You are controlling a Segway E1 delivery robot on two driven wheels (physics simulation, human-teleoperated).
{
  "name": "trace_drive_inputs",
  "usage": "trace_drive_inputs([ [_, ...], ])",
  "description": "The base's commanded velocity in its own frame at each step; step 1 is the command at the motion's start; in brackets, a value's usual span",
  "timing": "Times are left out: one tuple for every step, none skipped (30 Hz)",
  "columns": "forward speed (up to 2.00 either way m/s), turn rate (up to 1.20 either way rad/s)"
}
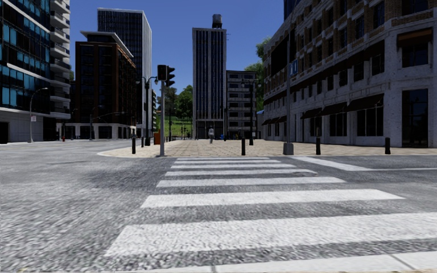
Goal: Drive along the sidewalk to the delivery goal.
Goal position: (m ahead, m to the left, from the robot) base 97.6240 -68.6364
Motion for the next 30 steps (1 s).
trace_drive_inputs([
  [2.00, 0.00],
  [2.00, 0.00],
  [1.94, 0.00],
  [1.88, 0.00],
  [1.88, 0.00],
  [1.76, 0.00],
  [1.65, 0.00],
  [1.57, 0.00],
  [1.55, 0.00],
  [1.54, 0.00],
  [1.54, 0.00],
  [1.54, 0.00],
  [1.54, 0.00],
  [1.54, 0.00],
  [1.54, 0.00],
  [1.54, 0.00],
  [1.54, 0.00],
  [1.54, 0.00],
  [1.54, 0.00],
  [1.54, 0.00],
  [1.54, 0.00],
  [1.54, 0.00],
  [1.54, 0.00],
  [1.54, 0.00],
  [1.54, 0.00],
  [1.54, 0.00],
  [1.54, 0.00],
  [1.54, 0.00],
  [1.54, 0.00],
  [1.54, 0.00],
])
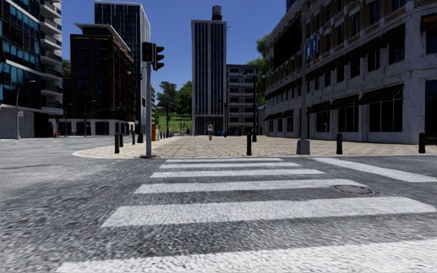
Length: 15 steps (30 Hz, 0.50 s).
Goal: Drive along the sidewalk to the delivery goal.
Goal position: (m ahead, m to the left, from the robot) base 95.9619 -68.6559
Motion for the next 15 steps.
trace_drive_inputs([
  [1.54, 0.00],
  [1.54, 0.00],
  [1.54, 0.00],
  [1.54, 0.00],
  [1.54, 0.00],
  [1.54, 0.00],
  [1.54, 0.00],
  [1.54, 0.00],
  [1.54, 0.00],
  [1.54, 0.00],
  [1.54, 0.00],
  [1.54, 0.00],
  [1.54, 0.00],
  [1.54, 0.00],
  [1.54, 0.00],
])
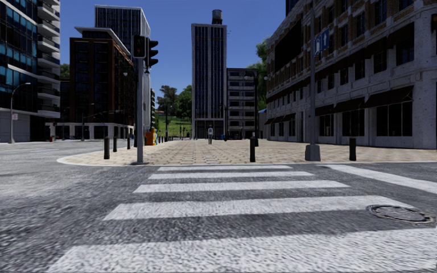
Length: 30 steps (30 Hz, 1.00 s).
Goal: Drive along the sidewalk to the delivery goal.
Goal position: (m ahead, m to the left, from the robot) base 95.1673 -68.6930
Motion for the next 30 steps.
trace_drive_inputs([
  [1.54, 0.00],
  [1.54, 0.00],
  [1.54, 0.00],
  [1.54, 0.00],
  [1.54, 0.00],
  [2.00, 0.00],
  [2.00, 0.00],
  [2.00, 0.00],
  [2.00, 0.00],
  [2.00, 0.00],
  [2.00, 0.00],
  [2.00, 0.00],
  [2.00, 0.00],
  [2.00, 0.00],
  [2.00, 0.00],
  [2.00, 0.00],
  [2.00, 0.00],
  [2.00, 0.00],
  [2.00, 0.00],
  [2.00, 0.00],
  [2.00, 0.00],
  [2.00, 0.00],
  [2.00, 0.00],
  [2.00, 0.00],
  [2.00, 0.00],
  [2.00, 0.00],
  [2.00, 0.00],
  [2.00, 0.00],
  [2.00, 0.00],
  [2.00, 0.00],
])
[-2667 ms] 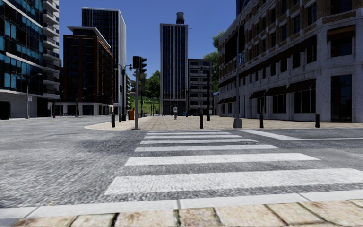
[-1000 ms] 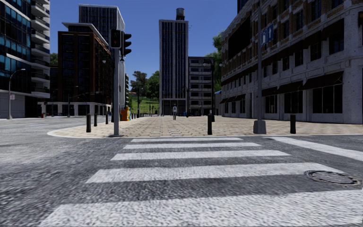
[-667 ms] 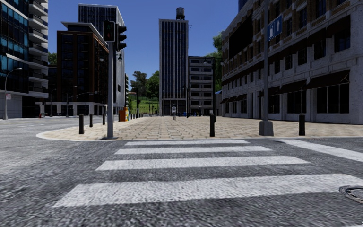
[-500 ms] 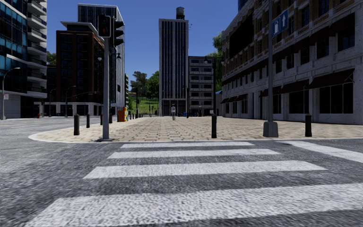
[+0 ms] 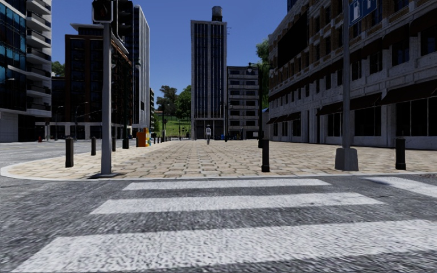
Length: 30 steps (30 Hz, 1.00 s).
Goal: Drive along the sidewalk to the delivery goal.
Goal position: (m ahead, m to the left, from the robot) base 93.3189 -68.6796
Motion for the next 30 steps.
trace_drive_inputs([
  [2.00, 0.00],
  [2.00, 0.00],
  [2.00, 0.00],
  [2.00, 0.00],
  [2.00, 0.00],
  [2.00, 0.00],
  [2.00, 0.00],
  [2.00, 0.00],
  [2.00, 0.00],
  [2.00, 0.00],
  [2.00, 0.00],
  [2.00, 0.00],
  [2.00, 0.00],
  [2.00, 0.00],
  [2.00, 0.00],
  [2.00, 0.00],
  [2.00, 0.00],
  [2.00, 0.00],
  [2.00, 0.00],
  [2.00, 0.00],
  [2.00, 0.00],
  [2.00, 0.00],
  [2.00, 0.00],
  [2.00, 0.00],
  [2.00, 0.00],
  [2.00, 0.00],
  [2.00, 0.00],
  [2.00, 0.00],
  [2.00, 0.00],
  [2.00, 0.00],
])
